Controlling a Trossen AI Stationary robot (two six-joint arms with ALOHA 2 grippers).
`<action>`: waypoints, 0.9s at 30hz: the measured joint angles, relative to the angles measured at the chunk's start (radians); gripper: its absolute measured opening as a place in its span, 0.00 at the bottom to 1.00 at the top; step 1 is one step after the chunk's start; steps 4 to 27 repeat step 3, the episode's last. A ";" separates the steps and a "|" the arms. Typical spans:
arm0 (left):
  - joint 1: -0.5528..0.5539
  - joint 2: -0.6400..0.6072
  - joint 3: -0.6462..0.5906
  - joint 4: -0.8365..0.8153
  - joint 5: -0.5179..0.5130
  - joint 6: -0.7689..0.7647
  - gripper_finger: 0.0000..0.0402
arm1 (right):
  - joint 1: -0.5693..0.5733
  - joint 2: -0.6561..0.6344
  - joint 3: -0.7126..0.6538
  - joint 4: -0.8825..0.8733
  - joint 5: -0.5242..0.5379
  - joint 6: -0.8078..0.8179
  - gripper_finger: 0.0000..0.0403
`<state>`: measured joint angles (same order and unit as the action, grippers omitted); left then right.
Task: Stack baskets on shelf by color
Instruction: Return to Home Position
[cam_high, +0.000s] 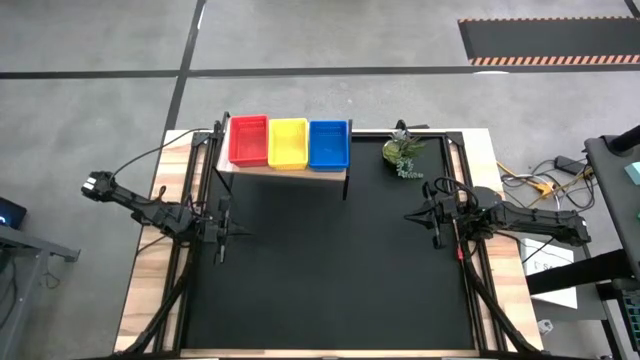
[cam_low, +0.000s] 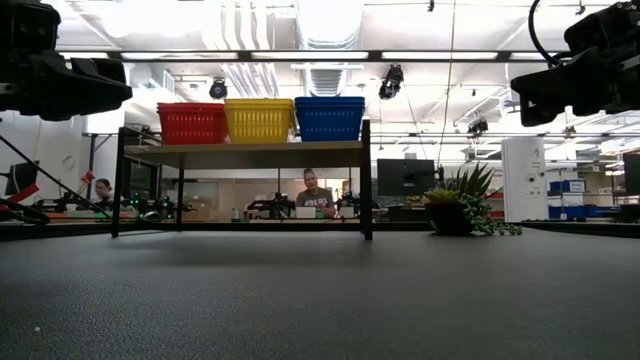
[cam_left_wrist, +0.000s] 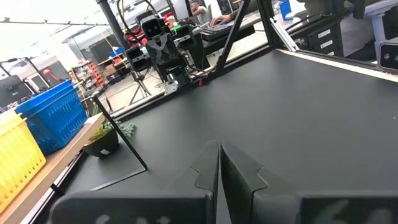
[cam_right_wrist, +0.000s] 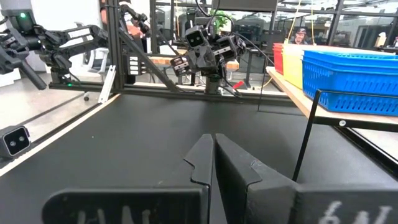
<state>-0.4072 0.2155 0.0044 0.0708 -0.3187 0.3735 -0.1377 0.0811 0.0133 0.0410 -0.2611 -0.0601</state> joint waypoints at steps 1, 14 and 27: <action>0.000 -0.001 0.000 0.000 0.000 0.000 0.00 | 0.000 0.000 0.000 0.000 0.000 0.000 0.02; 0.000 -0.002 0.000 0.000 0.000 0.000 0.00 | 0.000 0.000 0.000 0.000 0.000 0.000 0.02; 0.000 -0.002 0.000 0.000 0.000 0.000 0.00 | 0.000 0.000 0.000 0.000 0.000 0.000 0.02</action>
